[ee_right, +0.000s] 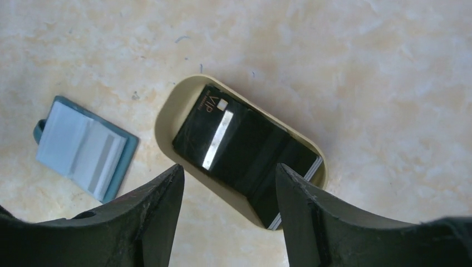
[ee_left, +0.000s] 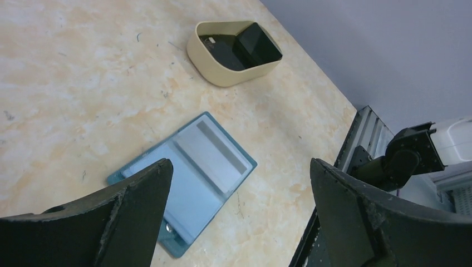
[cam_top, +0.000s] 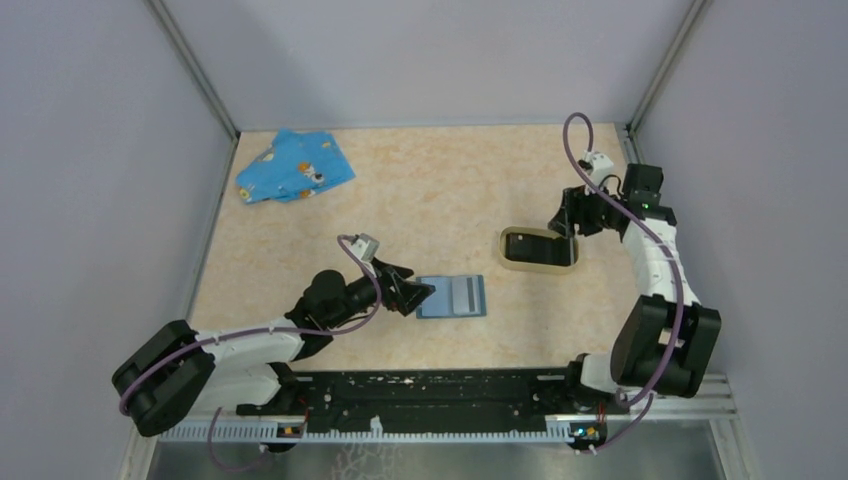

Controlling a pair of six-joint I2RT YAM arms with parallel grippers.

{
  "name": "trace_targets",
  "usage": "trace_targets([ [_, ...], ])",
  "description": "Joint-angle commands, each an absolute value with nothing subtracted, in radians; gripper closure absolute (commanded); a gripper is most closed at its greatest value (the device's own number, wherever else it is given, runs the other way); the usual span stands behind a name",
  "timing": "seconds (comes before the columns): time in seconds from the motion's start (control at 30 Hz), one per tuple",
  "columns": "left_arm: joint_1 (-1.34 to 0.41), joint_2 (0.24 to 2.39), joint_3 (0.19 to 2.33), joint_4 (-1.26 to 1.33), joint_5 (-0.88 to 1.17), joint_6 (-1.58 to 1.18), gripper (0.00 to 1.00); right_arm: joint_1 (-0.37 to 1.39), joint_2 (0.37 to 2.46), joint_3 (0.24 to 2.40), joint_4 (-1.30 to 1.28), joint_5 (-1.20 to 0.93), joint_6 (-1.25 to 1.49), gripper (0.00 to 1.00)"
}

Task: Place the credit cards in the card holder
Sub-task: Pick up the credit card from the storage box.

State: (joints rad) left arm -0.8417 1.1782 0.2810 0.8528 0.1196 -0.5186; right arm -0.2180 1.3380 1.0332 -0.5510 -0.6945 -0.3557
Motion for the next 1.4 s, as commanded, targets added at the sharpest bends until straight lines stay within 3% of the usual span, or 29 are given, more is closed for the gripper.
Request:
trace_targets([
  [0.0,-0.842,1.106,0.187,0.905,0.106,-0.543,0.01,-0.251,1.403,1.028,-0.561,-0.622,-0.318,0.43],
  [0.23,-0.843,1.030,0.077,0.940,0.102,-0.611,0.02,-0.281,1.507,1.034,-0.581,-0.565,-0.297,0.52],
  [1.37,-0.842,0.946,0.031,0.904,0.096,-0.646,0.03,-0.301,1.670,1.039,-0.568,-0.510,-0.194,0.59],
])
